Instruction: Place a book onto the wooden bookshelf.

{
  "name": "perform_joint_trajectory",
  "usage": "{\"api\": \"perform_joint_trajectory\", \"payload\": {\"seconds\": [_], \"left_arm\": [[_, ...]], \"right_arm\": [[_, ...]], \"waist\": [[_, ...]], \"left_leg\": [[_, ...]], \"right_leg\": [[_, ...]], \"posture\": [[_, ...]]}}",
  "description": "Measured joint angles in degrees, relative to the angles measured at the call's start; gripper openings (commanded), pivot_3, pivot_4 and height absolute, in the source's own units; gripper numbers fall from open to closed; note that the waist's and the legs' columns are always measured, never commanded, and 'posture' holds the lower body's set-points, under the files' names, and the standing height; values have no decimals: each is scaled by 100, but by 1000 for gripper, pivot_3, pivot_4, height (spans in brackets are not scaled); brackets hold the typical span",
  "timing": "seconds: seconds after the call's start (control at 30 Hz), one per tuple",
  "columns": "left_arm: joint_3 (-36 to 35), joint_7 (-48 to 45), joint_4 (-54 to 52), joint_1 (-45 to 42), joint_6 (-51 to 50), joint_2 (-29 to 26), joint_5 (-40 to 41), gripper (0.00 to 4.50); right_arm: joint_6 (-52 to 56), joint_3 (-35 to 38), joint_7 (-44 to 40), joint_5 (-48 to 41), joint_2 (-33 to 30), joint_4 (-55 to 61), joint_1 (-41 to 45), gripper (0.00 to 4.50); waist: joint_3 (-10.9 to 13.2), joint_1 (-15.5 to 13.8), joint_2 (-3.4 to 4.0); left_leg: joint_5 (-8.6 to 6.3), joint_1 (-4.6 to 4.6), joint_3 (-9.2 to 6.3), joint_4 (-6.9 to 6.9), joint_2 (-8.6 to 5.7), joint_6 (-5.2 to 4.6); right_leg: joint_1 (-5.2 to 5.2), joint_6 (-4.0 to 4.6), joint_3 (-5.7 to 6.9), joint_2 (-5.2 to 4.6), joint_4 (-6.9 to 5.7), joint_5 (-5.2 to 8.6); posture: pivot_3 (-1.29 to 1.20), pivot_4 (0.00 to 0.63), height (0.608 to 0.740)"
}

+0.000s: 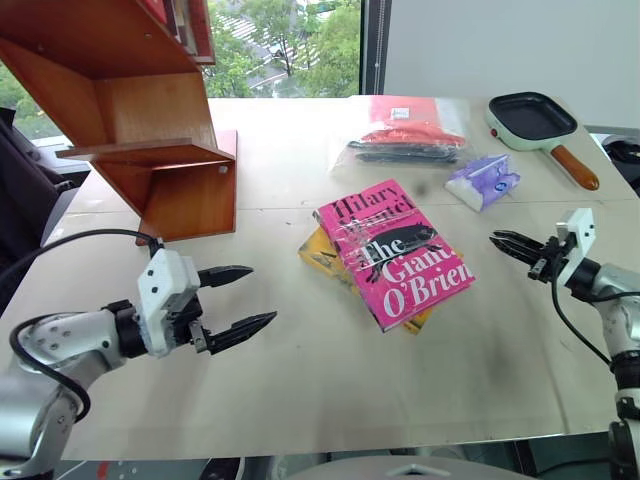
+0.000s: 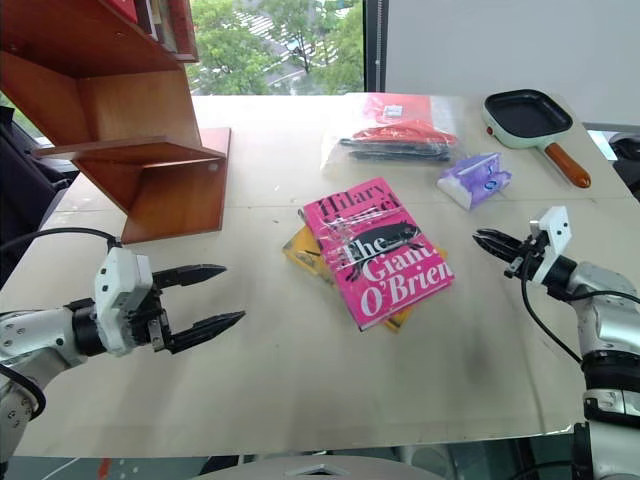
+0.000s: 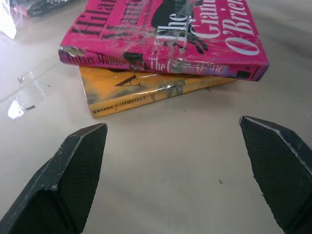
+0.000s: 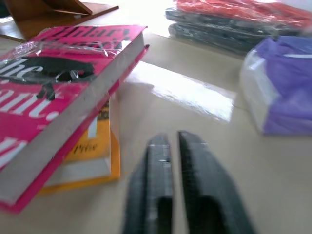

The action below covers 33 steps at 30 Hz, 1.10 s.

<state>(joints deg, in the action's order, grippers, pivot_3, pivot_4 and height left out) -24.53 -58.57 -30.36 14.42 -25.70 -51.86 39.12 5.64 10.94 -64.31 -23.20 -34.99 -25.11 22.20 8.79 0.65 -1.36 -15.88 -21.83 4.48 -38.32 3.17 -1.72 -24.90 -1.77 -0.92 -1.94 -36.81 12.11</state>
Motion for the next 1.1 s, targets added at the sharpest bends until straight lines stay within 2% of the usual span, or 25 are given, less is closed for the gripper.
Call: {"api": "perform_joint_trajectory", "payload": {"seconds": [0.33, 0.7, 1.1], "left_arm": [[36, -38, 109, -117, 131, 80, -161, 4500], [31, -47, 60, 24, 176, 184, -287, 4500], [-122, -174, 60, 399, 174, 177, -303, 4500]], "right_arm": [[-83, -552, -345, 174, 410, -209, 390, 74], [274, -1065, -466, 138, 809, 742, 267, 74], [291, -1354, -392, 181, 1212, 900, 229, 74]], "waist": [[5, 11, 0], [7, 12, 2], [8, 14, 1]], "left_leg": [[0, -2, 4, 0, 1, 0], [0, -2, 4, 0, 2, 1], [0, 1, 6, 0, 3, 1]], "right_leg": [[-1, 0, -1, -1, 2, -1], [-1, 1, -1, -1, 1, -1], [-1, 1, 1, -2, 0, -1]], "posture": [[0, 150, 731], [0, 150, 731], [0, 150, 731]]}}
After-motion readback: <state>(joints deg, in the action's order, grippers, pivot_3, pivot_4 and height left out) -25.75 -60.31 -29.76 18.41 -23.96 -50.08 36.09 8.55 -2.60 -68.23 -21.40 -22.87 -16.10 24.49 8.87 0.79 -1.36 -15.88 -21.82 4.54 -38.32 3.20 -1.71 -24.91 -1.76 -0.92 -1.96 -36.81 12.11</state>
